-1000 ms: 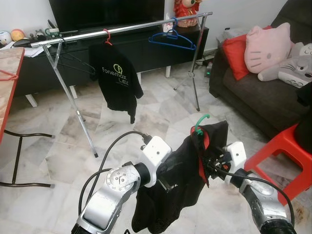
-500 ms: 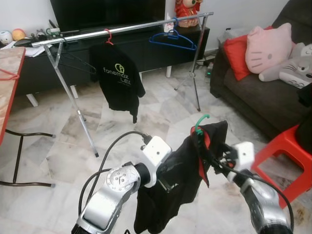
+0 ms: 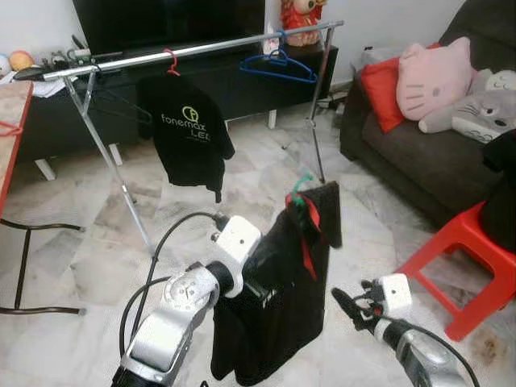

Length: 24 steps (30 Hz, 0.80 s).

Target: Hang hanger

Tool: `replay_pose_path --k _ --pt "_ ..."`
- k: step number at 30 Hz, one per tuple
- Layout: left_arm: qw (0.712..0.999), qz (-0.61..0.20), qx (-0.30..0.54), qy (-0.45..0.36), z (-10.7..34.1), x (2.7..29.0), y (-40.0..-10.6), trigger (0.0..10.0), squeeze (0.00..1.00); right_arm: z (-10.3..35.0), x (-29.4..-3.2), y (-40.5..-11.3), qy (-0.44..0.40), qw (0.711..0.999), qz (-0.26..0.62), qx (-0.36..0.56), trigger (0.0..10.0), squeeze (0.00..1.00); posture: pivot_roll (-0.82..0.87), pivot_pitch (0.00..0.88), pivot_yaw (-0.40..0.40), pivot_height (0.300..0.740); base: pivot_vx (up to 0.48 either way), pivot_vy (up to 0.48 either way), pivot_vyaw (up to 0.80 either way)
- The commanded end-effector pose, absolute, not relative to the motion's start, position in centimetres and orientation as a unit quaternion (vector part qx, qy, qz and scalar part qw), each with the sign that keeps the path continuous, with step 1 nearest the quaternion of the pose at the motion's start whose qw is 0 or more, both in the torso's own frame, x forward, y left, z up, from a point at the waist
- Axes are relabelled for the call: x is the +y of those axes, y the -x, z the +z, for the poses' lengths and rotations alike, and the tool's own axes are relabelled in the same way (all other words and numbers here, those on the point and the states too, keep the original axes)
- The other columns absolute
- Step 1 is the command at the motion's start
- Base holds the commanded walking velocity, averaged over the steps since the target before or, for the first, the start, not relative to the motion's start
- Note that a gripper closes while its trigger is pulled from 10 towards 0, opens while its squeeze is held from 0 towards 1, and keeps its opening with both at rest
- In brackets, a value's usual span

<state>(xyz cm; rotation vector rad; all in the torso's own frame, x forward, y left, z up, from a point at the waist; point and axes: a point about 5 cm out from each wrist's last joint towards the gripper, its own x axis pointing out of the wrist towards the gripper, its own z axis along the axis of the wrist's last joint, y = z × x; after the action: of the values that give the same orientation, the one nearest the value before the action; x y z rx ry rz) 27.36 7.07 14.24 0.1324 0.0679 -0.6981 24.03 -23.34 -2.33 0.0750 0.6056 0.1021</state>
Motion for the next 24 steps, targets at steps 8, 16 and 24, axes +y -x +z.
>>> replay_pose_path --k 8,16,24 --pt "0.943 -0.326 0.004 -0.069 15.3 7.4 -27.9 10.0 0.00 -7.0 -22.6 -19.1 -0.082 0.897 -0.032 0.433 4.4 0.00 -0.03 0.000 -0.018 0.740 0.000 0.000 0.00" --pt "0.944 -0.324 0.003 -0.065 15.3 7.4 -27.7 10.0 0.00 -9.2 -21.9 -15.2 -0.078 0.860 -0.055 0.501 0.0 0.00 -0.01 0.000 -0.023 0.740 0.000 0.000 0.00" --pt "0.944 -0.325 0.006 -0.065 15.2 7.5 -27.8 10.0 0.00 -9.0 -21.9 -15.7 -0.079 0.863 -0.065 0.495 0.0 0.00 -0.02 0.000 -0.019 0.740 0.000 0.000 0.00"
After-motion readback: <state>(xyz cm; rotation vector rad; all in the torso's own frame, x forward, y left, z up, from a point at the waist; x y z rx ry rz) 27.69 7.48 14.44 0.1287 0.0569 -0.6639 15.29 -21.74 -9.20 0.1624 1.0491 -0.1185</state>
